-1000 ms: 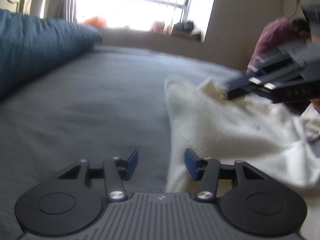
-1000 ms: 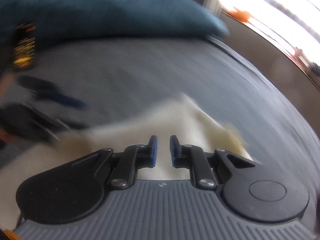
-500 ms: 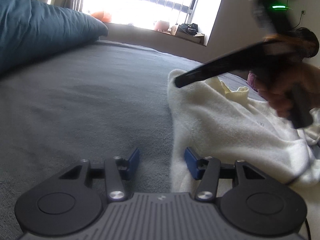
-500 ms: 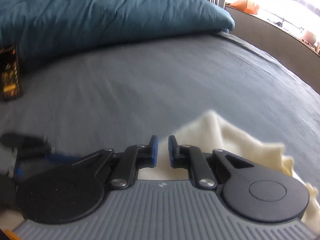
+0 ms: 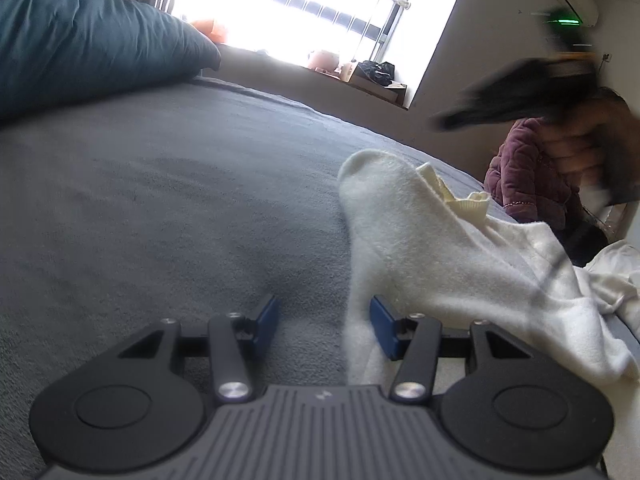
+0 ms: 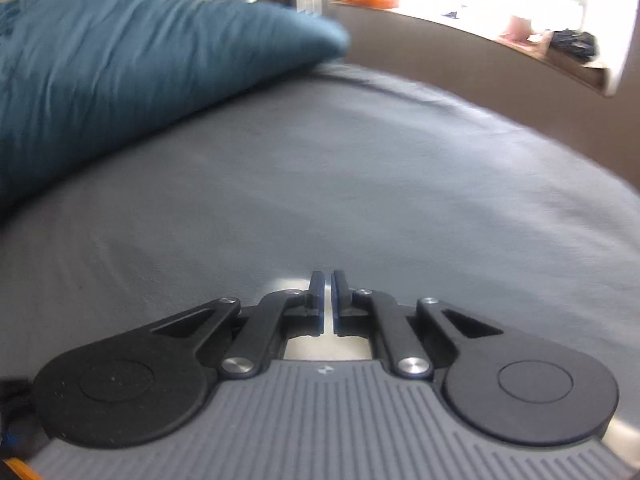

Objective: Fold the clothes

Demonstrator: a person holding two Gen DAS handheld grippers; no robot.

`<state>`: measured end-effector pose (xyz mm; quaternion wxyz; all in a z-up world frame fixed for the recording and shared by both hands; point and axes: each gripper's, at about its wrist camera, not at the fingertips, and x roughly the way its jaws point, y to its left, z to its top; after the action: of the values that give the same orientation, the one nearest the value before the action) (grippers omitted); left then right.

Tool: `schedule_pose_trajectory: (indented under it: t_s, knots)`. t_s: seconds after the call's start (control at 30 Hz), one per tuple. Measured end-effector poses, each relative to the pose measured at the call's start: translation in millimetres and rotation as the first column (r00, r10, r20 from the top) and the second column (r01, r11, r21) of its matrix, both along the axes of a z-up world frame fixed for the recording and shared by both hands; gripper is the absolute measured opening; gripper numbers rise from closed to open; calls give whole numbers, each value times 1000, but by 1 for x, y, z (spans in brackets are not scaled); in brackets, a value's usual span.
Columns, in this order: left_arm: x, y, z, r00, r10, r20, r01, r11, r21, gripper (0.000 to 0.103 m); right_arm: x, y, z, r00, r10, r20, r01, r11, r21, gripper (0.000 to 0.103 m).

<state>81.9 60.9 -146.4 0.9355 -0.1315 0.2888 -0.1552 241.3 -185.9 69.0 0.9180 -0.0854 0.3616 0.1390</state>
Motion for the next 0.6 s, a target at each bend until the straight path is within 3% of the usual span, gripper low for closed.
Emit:
schedule_pose_trajectory:
  t_s: [0.17,0.23,0.27,0.3,0.43,0.5,0.6]
  knots:
    - [0,-1,1,1000,3,6,-3,1000,19,53,-88,-90,78,982,-180,-51,175,980,-94,5]
    - [0,-3,2,1000,5,9,-5,999,36,53,-129,-129,92,961,-274,-37,272,961,-44,15]
    - [0,-4,3,1000,6,9,-7,999,49,53,-152,-147,90,947,-320,-37,320,947,-10,27]
    - [0,-6,4,1000,8,8,-8,998,61,54,-175,-164,88,930,-366,-38,367,930,23,32]
    - [-2,-12,17,1000,29,-6,-28,990,141,56,-255,-211,37,860,-470,-199,504,844,183,32]
    - [-1,-16,26,999,45,-15,-41,981,192,55,-282,-215,12,858,-449,-250,501,838,215,32]
    - [3,-28,53,999,45,13,-47,943,329,54,-313,-227,-20,858,-427,-285,498,828,258,32]
